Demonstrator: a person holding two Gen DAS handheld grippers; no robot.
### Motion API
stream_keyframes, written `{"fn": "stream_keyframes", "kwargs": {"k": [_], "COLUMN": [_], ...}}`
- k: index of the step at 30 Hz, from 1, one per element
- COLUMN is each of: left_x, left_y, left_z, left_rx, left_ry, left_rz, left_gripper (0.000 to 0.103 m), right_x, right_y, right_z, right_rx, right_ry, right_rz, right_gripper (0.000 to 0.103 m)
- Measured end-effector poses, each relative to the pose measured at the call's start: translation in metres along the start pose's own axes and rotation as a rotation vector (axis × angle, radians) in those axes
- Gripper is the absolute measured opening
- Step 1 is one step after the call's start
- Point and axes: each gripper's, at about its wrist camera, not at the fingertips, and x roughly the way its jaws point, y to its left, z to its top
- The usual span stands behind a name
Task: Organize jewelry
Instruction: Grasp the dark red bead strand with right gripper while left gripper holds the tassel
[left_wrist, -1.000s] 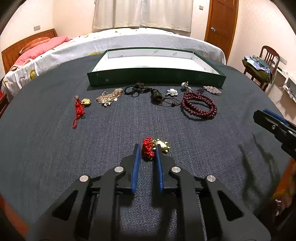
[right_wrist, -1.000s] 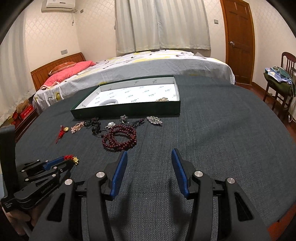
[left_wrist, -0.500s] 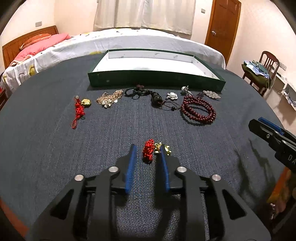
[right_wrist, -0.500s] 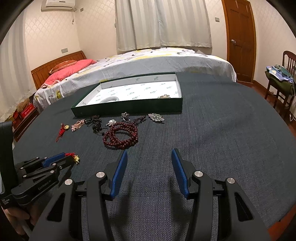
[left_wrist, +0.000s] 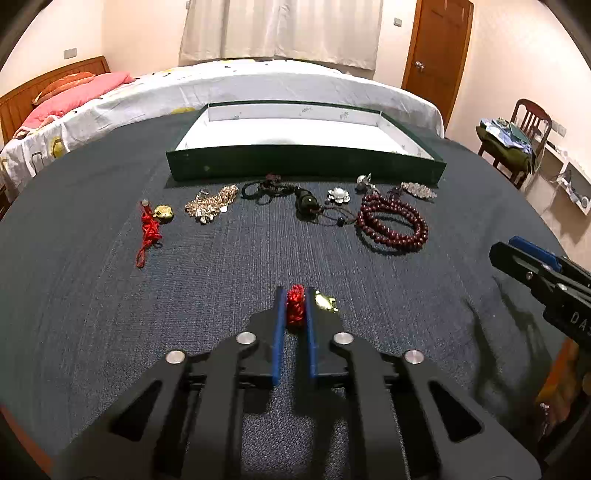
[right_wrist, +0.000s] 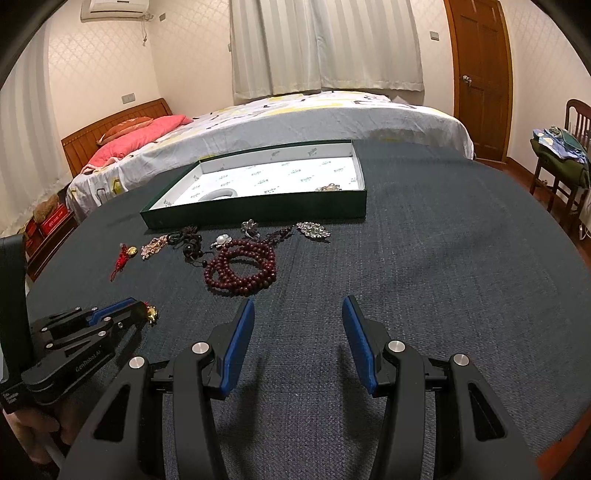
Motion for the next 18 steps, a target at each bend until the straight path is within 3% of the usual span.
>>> {"fn": "stream_keyframes", "kwargs": {"k": [5,18], "left_x": [-0.001,-0.019], "left_y": [0.004,0.011], "left_z": [0.0,0.018], "left_rx": [-0.023,-0.015], "left_ry": [-0.002,-0.063], "left_rz": [-0.028,0.033], "left_gripper": [0.008,0.008], "right_x": [0.0,0.014], "right_y": [0.001,0.014], "right_z": [0.0,0.013], "right_rx": [0.001,0.006], "right_ry": [0.001,0.027], "right_rz": [0.003,0.056], "right_gripper": [0.049,0.051]}}
